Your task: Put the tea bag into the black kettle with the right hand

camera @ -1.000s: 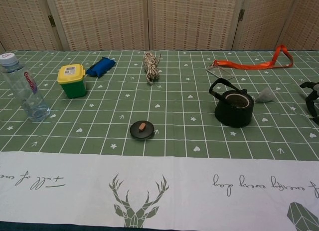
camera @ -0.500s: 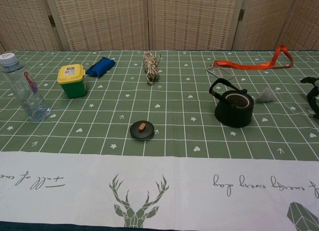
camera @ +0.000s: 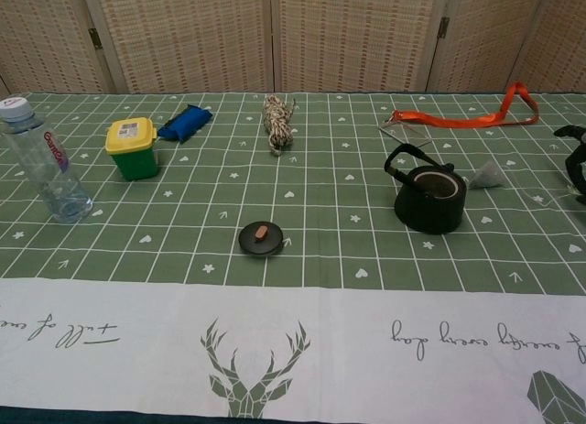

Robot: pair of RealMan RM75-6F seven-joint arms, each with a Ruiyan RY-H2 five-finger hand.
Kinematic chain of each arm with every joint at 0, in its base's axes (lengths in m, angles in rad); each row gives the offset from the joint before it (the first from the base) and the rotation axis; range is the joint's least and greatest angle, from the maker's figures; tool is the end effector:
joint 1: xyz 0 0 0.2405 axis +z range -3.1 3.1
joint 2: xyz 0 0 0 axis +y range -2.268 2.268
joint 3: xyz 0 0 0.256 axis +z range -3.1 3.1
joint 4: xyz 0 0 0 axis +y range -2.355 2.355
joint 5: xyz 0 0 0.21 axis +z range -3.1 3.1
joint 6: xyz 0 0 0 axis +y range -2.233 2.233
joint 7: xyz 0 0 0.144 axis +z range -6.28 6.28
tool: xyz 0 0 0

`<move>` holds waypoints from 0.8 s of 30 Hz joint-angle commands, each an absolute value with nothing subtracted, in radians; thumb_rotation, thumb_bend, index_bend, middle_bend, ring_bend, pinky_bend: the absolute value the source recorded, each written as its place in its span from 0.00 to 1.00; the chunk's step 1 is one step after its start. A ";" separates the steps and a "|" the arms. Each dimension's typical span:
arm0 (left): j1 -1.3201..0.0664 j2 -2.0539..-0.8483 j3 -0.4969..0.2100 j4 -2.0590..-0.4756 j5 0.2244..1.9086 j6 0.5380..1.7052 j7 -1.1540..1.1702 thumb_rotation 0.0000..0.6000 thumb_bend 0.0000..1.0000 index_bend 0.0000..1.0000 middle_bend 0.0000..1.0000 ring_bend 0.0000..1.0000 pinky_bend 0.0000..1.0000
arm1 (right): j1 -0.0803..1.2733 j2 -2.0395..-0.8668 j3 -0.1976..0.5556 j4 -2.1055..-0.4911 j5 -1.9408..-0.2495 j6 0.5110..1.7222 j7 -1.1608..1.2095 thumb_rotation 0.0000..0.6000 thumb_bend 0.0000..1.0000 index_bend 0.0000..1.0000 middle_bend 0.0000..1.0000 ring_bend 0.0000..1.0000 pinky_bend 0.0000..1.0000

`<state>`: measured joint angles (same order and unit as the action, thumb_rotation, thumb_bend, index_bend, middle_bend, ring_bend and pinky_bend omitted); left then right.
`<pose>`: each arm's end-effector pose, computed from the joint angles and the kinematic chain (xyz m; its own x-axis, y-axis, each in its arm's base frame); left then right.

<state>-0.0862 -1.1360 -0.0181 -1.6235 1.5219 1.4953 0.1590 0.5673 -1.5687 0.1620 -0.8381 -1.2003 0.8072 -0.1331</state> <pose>-0.3061 0.1744 0.1484 0.5147 0.0199 0.8572 0.8572 -0.0357 -0.5138 -0.3453 -0.3727 0.0549 0.6381 -0.2796 0.7174 -0.7514 -0.0229 0.6594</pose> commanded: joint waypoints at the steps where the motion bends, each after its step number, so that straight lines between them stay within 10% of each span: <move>1: -0.086 -1.137 -0.018 -1.623 1.521 1.495 0.160 1.00 0.27 0.00 0.08 0.04 0.02 | 0.565 -1.524 0.178 -0.908 -1.211 0.858 -0.149 1.00 0.42 0.64 0.00 0.00 0.00; 24: -0.087 -1.126 -0.028 -1.623 1.504 1.487 0.132 1.00 0.27 0.00 0.08 0.04 0.02 | 0.635 -1.195 0.311 -1.601 -1.069 1.077 -0.639 1.00 0.42 0.64 0.00 0.00 0.00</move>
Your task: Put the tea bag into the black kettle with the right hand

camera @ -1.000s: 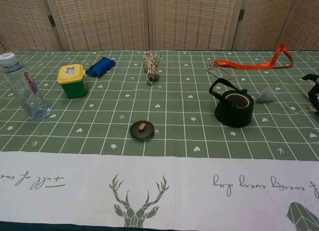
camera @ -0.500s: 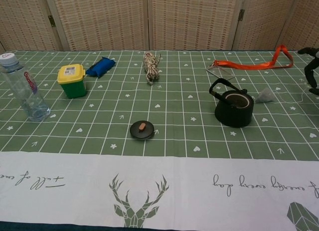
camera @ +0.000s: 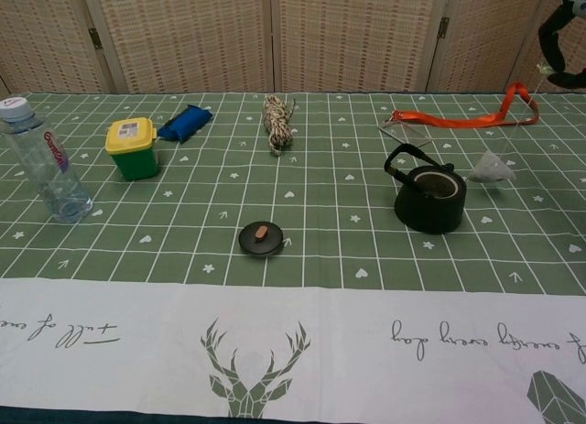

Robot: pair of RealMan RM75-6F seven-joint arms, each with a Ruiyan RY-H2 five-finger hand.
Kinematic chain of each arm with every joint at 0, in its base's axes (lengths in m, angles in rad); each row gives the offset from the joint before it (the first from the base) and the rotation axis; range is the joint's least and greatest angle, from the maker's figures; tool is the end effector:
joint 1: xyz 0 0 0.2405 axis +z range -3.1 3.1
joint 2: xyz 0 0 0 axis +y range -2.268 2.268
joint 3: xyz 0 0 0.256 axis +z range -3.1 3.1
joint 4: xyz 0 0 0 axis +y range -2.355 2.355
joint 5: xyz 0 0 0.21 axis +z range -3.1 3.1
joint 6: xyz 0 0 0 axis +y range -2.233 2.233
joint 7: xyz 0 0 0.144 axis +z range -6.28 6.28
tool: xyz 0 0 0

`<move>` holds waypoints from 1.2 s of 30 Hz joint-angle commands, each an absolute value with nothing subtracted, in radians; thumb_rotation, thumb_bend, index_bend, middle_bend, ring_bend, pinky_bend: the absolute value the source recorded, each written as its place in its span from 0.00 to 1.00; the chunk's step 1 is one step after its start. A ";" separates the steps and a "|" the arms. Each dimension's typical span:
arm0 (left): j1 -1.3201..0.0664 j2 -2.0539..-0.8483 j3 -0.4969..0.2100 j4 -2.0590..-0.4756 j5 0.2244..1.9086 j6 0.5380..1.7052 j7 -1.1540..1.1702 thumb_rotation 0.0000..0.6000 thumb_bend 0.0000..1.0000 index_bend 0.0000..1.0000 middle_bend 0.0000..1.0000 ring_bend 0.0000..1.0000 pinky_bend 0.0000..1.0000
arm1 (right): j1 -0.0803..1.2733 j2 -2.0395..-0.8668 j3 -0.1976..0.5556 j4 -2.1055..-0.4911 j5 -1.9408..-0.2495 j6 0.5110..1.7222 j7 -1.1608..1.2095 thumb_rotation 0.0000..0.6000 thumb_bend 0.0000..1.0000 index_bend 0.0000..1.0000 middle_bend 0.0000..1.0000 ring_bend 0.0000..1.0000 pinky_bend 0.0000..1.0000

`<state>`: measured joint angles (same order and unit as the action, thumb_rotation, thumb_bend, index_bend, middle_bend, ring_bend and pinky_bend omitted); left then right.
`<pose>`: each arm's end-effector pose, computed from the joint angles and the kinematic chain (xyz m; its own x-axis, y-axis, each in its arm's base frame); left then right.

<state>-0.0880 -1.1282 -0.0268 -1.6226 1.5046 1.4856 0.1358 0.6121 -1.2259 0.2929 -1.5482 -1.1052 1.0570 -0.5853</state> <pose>-0.3087 0.1769 0.1518 0.5006 0.0225 0.8654 0.8656 -0.0199 -0.5003 -0.2025 -0.3718 0.1269 0.7092 0.0331 0.7042 -0.6924 -0.1555 0.7046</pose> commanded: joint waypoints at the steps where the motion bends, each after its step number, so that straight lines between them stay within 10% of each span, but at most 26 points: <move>1: -0.087 -1.126 -0.028 -1.623 1.503 1.487 0.131 1.00 0.27 0.00 0.08 0.04 0.02 | 0.640 -1.190 0.314 -1.615 -1.062 1.082 -0.654 1.00 0.42 0.64 0.00 0.00 0.00; 36: -0.089 -1.105 -0.038 -1.622 1.479 1.473 0.086 1.00 0.27 0.00 0.08 0.05 0.02 | 0.825 -1.228 0.272 -1.708 -0.885 1.107 -0.863 1.00 0.42 0.64 0.00 0.00 0.00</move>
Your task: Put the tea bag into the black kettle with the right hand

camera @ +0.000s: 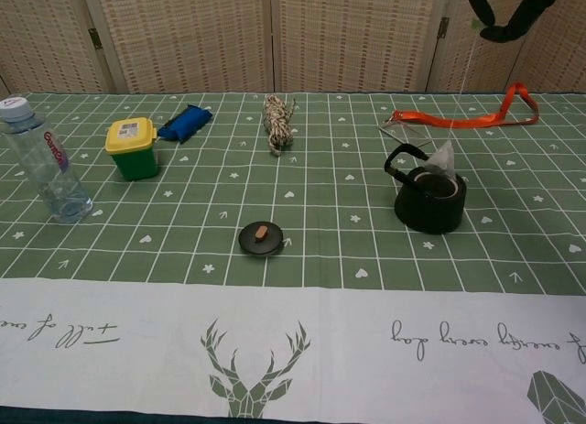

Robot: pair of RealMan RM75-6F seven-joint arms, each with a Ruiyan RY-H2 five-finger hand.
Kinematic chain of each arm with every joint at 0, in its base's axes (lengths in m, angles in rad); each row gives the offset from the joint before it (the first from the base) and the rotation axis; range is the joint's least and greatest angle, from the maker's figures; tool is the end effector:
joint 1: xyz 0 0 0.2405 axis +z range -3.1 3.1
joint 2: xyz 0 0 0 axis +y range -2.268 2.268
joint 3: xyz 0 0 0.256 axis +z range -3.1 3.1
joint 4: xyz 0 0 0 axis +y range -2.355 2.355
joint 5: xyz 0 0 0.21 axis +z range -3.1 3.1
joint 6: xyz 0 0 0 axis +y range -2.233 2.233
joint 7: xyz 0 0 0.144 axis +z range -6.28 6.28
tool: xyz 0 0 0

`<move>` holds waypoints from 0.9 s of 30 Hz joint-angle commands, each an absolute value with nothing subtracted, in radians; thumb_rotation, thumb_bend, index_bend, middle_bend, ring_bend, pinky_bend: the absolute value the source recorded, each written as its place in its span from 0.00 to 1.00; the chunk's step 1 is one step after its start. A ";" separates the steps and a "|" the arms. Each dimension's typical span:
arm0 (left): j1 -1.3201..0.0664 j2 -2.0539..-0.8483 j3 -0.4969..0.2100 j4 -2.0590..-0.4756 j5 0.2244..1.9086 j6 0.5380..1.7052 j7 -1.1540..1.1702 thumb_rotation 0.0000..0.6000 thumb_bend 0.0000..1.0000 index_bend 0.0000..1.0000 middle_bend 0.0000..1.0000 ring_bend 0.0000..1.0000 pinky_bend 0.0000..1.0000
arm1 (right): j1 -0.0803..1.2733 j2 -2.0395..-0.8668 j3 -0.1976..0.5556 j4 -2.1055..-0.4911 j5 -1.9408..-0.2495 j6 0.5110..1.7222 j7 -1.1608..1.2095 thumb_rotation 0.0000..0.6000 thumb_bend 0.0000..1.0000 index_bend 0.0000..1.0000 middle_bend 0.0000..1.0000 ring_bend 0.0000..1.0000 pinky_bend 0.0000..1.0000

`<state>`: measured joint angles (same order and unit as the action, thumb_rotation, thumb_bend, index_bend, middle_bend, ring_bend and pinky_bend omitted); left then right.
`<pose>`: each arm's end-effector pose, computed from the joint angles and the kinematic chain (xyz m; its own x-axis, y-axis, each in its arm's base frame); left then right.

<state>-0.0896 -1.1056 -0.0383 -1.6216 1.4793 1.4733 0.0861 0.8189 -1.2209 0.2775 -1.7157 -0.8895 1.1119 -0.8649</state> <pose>-0.3136 0.1800 0.1606 0.4750 0.0239 0.8797 0.8798 0.0053 -0.4753 -0.1207 -0.3837 0.1127 0.7610 0.0792 0.6439 -0.6161 -0.2229 0.7555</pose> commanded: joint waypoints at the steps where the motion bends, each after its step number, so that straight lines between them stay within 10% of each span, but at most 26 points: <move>1: -0.089 -1.105 -0.038 -1.622 1.480 1.474 0.085 1.00 0.27 0.00 0.08 0.05 0.02 | 0.829 -1.233 0.268 -1.701 -0.883 1.104 -0.860 1.00 0.42 0.64 0.00 0.00 0.00; 27: -0.089 -1.106 -0.038 -1.622 1.479 1.474 0.090 1.00 0.27 0.00 0.08 0.05 0.02 | 0.816 -1.234 0.153 -1.762 -0.956 1.153 -0.893 1.00 0.42 0.64 0.00 0.00 0.00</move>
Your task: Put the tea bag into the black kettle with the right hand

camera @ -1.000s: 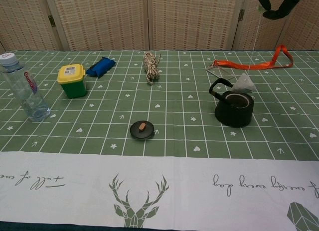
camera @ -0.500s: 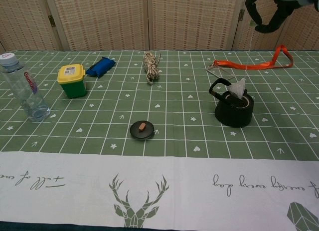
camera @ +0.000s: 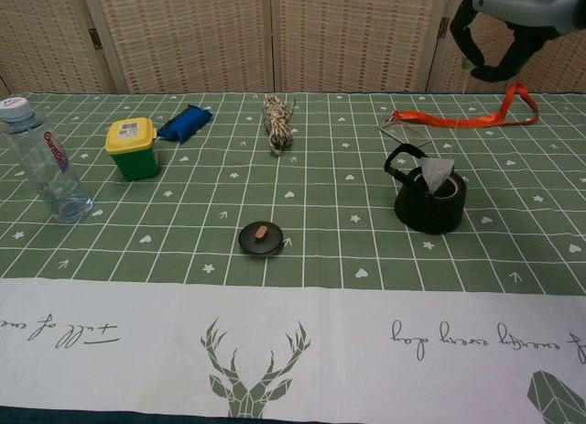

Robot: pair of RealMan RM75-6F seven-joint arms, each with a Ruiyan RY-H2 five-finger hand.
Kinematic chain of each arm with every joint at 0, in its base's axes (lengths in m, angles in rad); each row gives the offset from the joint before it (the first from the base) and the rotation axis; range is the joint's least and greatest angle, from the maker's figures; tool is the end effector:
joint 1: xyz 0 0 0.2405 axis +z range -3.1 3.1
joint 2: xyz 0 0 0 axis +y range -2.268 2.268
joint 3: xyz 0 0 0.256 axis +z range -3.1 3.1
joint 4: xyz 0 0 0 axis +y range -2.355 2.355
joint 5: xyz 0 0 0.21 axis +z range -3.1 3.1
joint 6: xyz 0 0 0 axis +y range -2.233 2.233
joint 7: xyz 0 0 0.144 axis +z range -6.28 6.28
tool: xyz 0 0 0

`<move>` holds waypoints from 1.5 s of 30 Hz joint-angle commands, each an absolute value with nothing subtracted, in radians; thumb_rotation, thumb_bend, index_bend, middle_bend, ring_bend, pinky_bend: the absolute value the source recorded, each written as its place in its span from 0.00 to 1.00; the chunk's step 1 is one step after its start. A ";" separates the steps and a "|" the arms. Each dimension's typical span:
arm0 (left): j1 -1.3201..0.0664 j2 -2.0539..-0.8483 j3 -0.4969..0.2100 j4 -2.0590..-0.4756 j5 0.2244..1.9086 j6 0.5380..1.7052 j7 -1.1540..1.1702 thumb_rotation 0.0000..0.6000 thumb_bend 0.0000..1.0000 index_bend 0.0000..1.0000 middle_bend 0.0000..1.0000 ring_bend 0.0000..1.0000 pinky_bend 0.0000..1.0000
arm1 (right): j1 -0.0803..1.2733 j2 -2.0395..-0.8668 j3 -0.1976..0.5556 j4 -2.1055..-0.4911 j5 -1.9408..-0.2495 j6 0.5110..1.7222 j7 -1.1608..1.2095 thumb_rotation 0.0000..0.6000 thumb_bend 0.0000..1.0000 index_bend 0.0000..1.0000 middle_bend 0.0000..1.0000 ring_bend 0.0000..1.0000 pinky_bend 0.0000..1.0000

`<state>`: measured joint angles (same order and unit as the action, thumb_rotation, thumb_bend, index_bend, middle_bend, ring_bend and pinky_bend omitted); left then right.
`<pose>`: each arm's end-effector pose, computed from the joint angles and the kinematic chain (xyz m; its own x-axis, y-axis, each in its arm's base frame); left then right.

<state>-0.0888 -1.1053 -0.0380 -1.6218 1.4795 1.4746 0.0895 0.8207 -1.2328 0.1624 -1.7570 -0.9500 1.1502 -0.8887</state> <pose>-0.3137 0.1797 0.1608 0.4781 0.0233 0.8780 0.8781 0.0058 -0.4784 -0.1290 -0.3593 0.0910 0.8059 0.0634 0.5887 -0.5481 -0.2961 0.7822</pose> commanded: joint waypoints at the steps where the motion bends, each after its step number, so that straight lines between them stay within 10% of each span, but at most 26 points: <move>1: -0.089 -1.106 -0.038 -1.622 1.479 1.473 0.091 1.00 0.27 0.00 0.08 0.05 0.02 | 0.814 -1.236 0.147 -1.763 -0.959 1.152 -0.892 1.00 0.42 0.64 0.00 0.00 0.00; 21: -0.092 -1.113 -0.040 -1.620 1.466 1.466 0.111 1.00 0.27 0.00 0.08 0.05 0.02 | 0.760 -1.262 0.044 -1.735 -1.061 1.157 -0.887 1.00 0.42 0.62 0.00 0.00 0.00; 33: -0.096 -1.120 -0.045 -1.619 1.448 1.455 0.131 1.00 0.27 0.00 0.08 0.05 0.02 | 0.691 -1.169 -0.016 -1.858 -1.066 1.164 -0.894 1.00 0.38 0.02 0.00 0.00 0.00; 45: -0.096 -1.121 -0.045 -1.617 1.445 1.454 0.134 1.00 0.27 0.00 0.08 0.05 0.02 | 0.637 -1.151 -0.045 -1.911 -1.099 1.206 -0.901 1.00 0.29 0.00 0.00 0.00 0.00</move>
